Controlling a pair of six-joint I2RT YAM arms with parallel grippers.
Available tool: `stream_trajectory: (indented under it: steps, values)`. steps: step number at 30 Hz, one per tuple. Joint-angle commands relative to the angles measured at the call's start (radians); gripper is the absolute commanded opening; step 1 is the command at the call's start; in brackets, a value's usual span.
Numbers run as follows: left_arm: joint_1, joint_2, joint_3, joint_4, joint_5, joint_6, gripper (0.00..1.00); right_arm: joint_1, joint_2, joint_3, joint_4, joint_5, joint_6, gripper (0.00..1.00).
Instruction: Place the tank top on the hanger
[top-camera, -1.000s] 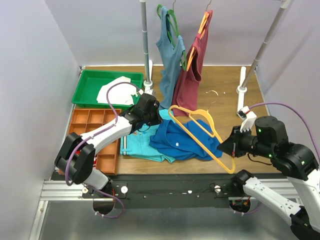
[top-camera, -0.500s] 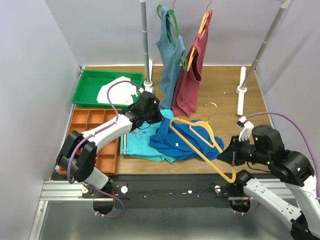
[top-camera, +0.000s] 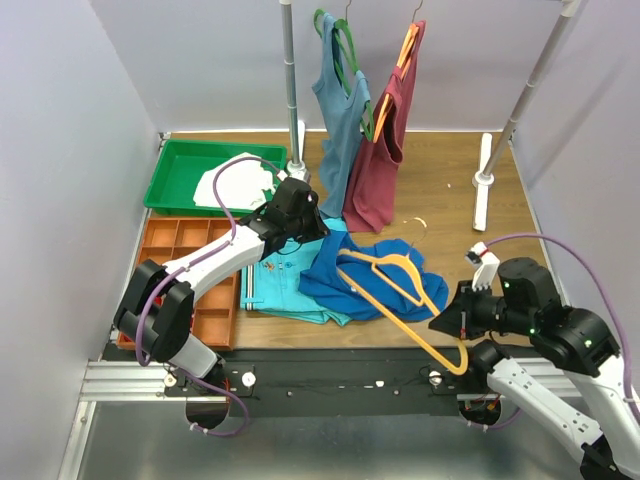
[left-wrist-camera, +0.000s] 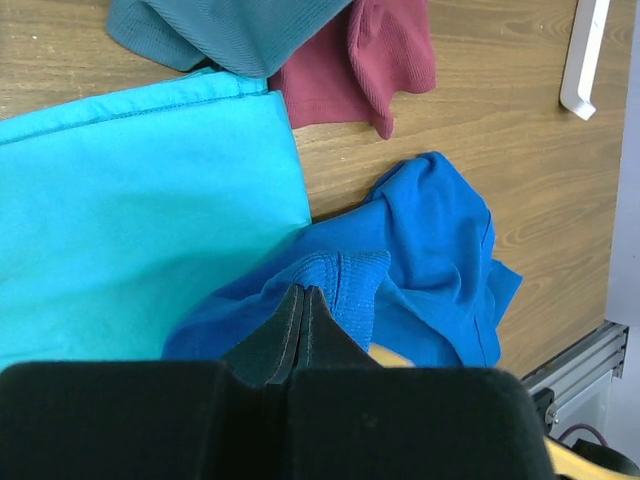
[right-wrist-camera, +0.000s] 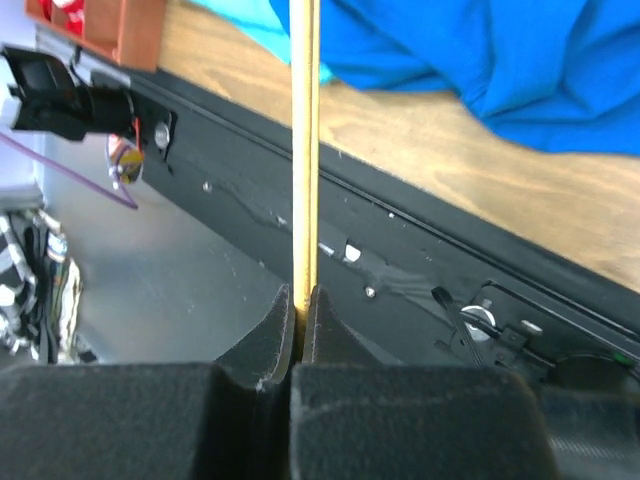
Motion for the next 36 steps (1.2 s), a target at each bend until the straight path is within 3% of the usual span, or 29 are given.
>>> stream_trajectory:
  steps: [1, 11, 23, 36]
  values:
    - [0.008, 0.0, 0.025, 0.02, 0.035, -0.004, 0.0, 0.006, -0.035, -0.097, 0.107, -0.106, 0.006, 0.01]
    - [0.01, -0.025, 0.047, -0.024, 0.033, 0.02, 0.0, 0.007, -0.035, -0.237, 0.389, -0.125, -0.002, 0.01]
    - [0.016, -0.037, 0.071, -0.069, 0.045, 0.055, 0.0, 0.006, -0.095, -0.33, 0.515, -0.09, 0.011, 0.01]
    - [0.016, -0.049, 0.078, -0.078, 0.049, 0.06, 0.0, 0.006, -0.002, -0.347, 0.611, 0.018, 0.077, 0.01]
